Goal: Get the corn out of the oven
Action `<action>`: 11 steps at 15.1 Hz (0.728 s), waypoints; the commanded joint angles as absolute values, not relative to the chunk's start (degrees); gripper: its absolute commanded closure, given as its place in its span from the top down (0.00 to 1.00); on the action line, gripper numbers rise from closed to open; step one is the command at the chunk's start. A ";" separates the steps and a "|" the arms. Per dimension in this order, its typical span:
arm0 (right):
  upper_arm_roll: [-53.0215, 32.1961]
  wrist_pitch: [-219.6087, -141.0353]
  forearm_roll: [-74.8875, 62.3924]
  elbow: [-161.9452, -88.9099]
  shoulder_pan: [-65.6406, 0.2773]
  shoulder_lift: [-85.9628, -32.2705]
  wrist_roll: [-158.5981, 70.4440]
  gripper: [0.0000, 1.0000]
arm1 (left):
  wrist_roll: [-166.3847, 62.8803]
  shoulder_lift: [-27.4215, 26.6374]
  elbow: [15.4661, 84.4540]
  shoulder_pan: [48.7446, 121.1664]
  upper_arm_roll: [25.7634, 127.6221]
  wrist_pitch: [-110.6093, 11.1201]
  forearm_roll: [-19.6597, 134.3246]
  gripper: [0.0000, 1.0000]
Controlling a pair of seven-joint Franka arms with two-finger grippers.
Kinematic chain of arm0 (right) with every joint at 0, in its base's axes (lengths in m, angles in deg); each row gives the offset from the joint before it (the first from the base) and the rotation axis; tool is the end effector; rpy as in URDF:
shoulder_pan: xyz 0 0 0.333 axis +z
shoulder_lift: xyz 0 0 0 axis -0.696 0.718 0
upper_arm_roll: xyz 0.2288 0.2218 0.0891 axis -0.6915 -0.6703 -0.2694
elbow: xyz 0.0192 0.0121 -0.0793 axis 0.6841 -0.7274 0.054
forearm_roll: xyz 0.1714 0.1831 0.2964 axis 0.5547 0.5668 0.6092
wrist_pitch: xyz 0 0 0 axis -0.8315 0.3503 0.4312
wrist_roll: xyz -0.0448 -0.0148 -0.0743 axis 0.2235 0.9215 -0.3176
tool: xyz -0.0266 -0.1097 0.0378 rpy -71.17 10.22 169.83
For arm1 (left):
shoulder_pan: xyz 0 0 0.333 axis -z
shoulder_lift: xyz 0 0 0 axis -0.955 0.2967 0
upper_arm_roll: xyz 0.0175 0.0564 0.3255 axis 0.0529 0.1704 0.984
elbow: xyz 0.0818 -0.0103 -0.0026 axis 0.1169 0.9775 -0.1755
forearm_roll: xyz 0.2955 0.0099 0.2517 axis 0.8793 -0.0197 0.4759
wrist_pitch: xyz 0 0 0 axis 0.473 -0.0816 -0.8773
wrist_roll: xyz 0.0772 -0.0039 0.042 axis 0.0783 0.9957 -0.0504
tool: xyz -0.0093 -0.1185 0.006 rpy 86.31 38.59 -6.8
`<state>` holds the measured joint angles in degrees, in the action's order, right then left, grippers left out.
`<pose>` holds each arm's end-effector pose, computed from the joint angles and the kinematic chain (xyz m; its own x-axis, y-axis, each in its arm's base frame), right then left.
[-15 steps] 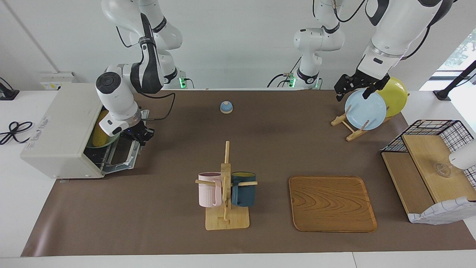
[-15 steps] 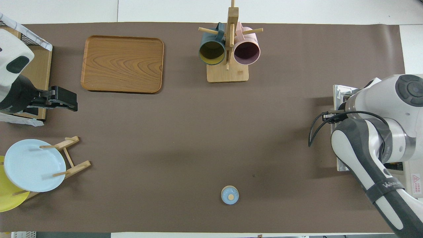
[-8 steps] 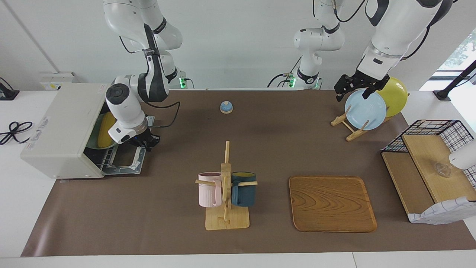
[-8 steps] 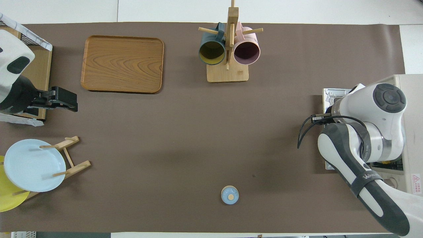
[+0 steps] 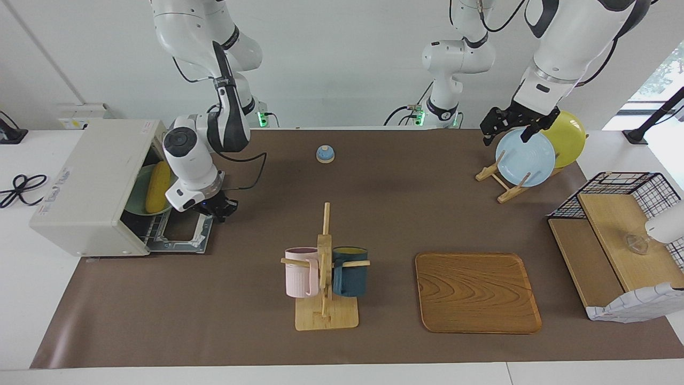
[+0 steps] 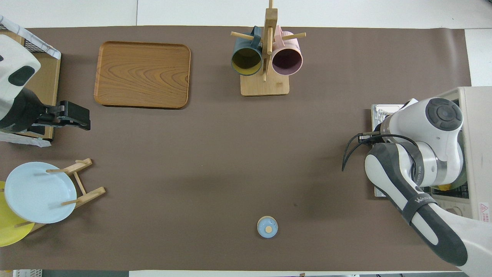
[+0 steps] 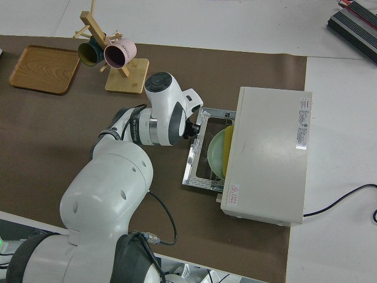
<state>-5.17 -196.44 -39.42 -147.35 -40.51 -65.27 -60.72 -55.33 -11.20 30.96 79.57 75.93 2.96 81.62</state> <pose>0.5454 0.0516 0.3188 0.9996 -0.0217 -0.0161 -0.0213 -0.9993 0.0295 0.5261 -0.1011 0.6280 0.9976 0.0209 -0.0660 0.0211 -0.9998 0.0017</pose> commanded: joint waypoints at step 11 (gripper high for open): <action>-4.97 -172.75 -40.79 -142.16 -50.26 -73.31 -57.97 0.46 | -55.33 -12.91 32.87 79.24 75.68 2.07 82.82 1.00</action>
